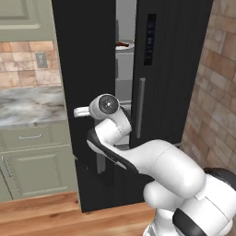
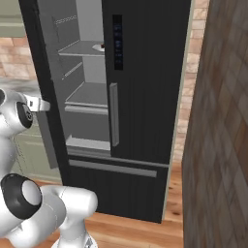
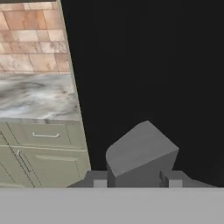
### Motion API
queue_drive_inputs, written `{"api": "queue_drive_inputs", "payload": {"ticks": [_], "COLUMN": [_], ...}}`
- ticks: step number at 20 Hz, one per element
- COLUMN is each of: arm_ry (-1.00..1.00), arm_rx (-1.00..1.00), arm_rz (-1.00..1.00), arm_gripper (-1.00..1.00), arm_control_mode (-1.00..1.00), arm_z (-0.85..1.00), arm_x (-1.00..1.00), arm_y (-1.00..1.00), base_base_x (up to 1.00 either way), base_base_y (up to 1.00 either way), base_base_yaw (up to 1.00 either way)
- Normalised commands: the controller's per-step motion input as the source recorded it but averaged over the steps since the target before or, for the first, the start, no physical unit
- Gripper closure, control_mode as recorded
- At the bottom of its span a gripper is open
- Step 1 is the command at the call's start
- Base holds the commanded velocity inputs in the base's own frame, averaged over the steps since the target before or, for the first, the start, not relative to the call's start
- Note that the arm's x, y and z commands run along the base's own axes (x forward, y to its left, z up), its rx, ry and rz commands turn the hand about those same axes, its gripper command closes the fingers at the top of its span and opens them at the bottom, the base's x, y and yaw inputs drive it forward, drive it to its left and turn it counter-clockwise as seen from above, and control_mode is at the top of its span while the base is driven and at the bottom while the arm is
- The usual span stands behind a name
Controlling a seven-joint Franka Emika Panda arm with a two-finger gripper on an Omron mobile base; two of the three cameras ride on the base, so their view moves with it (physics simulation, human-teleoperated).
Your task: Retrieve the chicken drumstick from the fridge and place it on the saucepan with marinade on the stove.
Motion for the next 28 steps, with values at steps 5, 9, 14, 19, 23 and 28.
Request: {"api": "queue_drive_inputs", "payload": {"ticks": [5, 9, 14, 19, 23, 28], "arm_ry": [0.01, 0.0, 0.0, 0.01, 0.02, 0.0], "arm_rx": [-0.01, -0.01, -0.01, 0.0, 0.0, 0.0], "arm_rz": [0.0, 0.0, 0.0, 0.0, 0.0, 0.0], "arm_gripper": [1.0, 1.0, 1.0, 1.0, 1.0, 1.0], "arm_control_mode": [-1.0, -1.0, -1.0, -1.0, -1.0, -1.0], "arm_z": [-0.28, -0.31, -0.29, -0.16, -0.09, -0.25], "arm_x": [-0.08, -0.1, -0.06, 0.0, 0.0, 0.0], "arm_y": [0.44, 0.52, 0.52, 0.33, 0.23, 0.46], "base_base_x": [0.0, 0.0, 0.0, 0.0, 0.0, 0.0], "base_base_y": [0.0, 0.0, 0.0, 0.0, 0.0, 0.0], "base_base_yaw": [0.0, 0.0, 0.0, 0.0, 0.0, 0.0]}}
